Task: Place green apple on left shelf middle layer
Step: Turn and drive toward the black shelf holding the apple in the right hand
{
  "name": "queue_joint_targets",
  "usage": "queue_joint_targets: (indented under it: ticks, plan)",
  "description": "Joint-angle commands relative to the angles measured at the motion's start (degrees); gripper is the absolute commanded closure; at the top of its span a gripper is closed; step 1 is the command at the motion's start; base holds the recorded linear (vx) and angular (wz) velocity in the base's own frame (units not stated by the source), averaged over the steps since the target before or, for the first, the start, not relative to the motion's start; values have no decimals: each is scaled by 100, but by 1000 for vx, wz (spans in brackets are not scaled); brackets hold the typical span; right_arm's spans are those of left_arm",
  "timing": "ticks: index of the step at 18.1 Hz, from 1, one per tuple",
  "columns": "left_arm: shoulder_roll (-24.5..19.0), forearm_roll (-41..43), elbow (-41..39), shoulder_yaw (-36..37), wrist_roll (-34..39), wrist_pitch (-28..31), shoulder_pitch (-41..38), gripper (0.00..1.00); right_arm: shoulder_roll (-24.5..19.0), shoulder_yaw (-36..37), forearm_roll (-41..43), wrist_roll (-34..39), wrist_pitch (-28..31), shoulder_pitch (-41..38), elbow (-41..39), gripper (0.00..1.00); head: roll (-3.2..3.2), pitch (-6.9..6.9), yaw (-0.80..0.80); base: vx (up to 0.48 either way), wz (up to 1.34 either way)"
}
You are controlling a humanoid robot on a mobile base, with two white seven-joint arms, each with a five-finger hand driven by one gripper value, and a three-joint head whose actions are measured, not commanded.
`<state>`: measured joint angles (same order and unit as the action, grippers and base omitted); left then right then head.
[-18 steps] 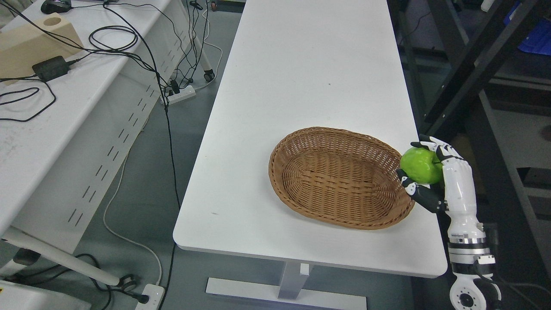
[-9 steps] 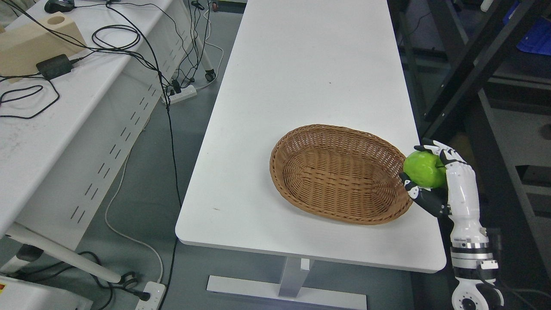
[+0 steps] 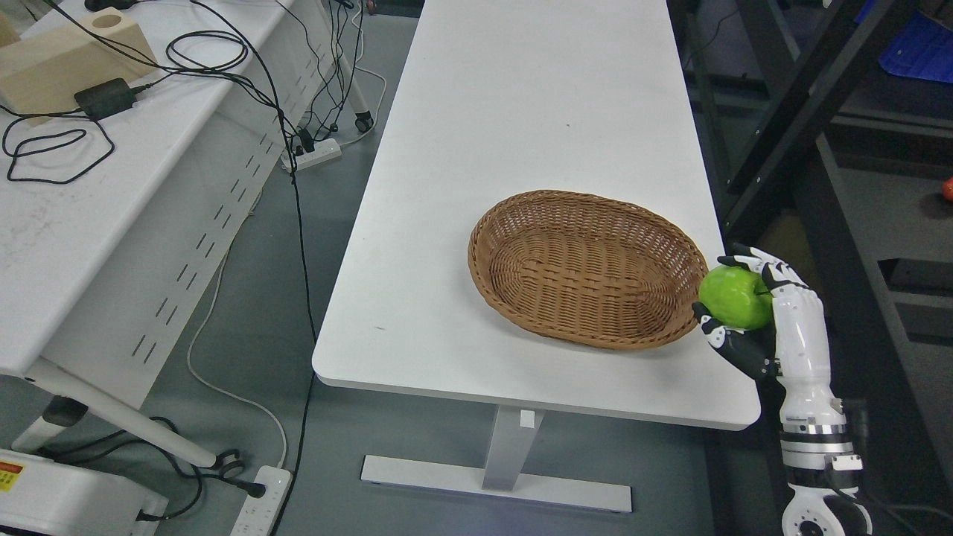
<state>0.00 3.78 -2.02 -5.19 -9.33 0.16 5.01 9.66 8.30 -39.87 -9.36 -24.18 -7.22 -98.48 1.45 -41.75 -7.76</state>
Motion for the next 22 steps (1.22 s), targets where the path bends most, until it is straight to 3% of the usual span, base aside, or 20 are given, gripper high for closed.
queue_joint_targets:
  ticks: [1, 6, 22]
  plan:
    - [-100, 0, 0, 0, 1, -25, 0, 0, 18, -231, -3, 48, -130, -69, -13, 100, 0, 0, 0, -145, 14]
    - [-100, 0, 0, 0, 1, -25, 0, 0, 27, -671, -3, 451, -236, -236, -13, 100, 0, 0, 0, -165, 96]
    - [-100, 0, 0, 0, 1, -25, 0, 0, -52, -496, 58, 259, -465, -359, -22, 100, 0, 0, 0, -141, -120]
